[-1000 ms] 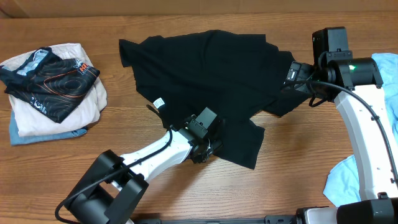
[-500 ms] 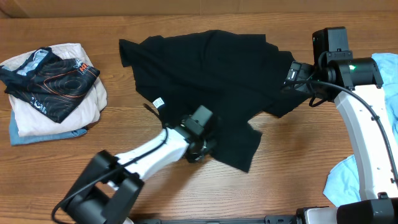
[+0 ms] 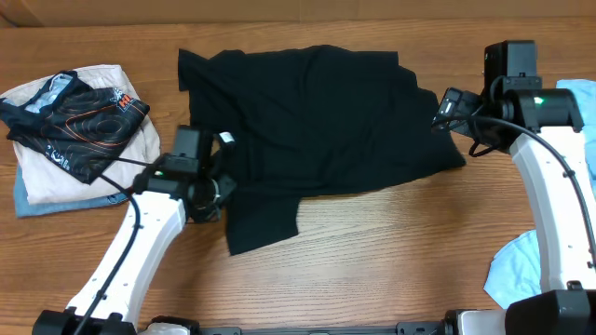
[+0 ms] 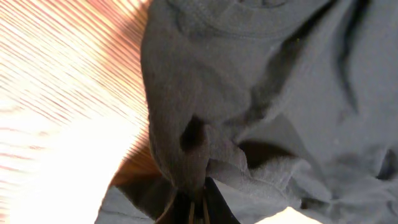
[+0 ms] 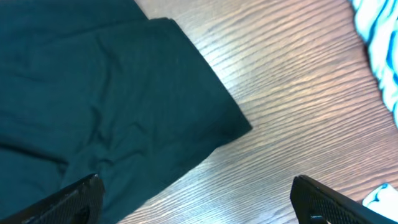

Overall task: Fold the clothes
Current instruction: 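Pull the T-shirt corners apart with both grippers to spread it flat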

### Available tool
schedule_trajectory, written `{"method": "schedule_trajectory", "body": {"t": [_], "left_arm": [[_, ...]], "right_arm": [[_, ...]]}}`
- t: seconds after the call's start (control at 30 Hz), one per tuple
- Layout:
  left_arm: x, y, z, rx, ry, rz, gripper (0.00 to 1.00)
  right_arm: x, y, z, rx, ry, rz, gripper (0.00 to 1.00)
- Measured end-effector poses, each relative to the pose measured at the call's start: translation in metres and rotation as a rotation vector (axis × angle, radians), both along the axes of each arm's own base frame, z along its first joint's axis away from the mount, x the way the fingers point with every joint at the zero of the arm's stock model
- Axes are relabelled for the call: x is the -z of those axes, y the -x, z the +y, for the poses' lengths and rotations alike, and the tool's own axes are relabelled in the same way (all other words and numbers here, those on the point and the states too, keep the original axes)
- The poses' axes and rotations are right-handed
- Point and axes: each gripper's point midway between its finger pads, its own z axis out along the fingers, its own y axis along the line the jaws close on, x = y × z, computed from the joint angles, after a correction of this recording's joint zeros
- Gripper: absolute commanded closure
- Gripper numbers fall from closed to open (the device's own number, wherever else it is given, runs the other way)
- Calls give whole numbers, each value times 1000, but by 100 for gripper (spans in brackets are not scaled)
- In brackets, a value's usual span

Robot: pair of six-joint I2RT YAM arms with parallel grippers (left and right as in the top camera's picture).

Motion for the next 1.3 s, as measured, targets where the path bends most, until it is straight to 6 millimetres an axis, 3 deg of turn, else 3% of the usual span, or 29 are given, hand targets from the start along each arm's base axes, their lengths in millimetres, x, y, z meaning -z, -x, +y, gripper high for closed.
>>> {"method": "schedule_trajectory", "body": {"t": [0.2, 0.5, 0.67, 0.8, 0.9, 0.97, 1.03, 1.17, 1.3], "left_arm": [[4, 6, 23, 7, -109, 23, 96], [4, 10, 49, -19, -241, 36, 96], [3, 7, 56, -32, -265, 26, 96], [3, 7, 56, -32, -267, 26, 95], [3, 7, 56, -33, -267, 25, 95], [3, 7, 56, -33, -269, 25, 95], [3, 7, 56, -33, -269, 25, 95], [3, 7, 56, -34, -270, 26, 95], [3, 7, 57, -34, -273, 25, 95]], "right_arm": [[46, 4, 0, 10, -17, 65, 0], [118, 17, -29, 130, -67, 154, 2], [149, 22, -15, 112, -150, 211, 4], [172, 32, -5, 107, -202, 285, 12], [183, 36, -1, 104, -229, 319, 26], [185, 35, 1, 102, -237, 320, 53], [184, 34, 2, 98, -247, 314, 73], [184, 34, 9, 76, -278, 316, 95], [183, 38, 13, 65, -299, 333, 96]]}}
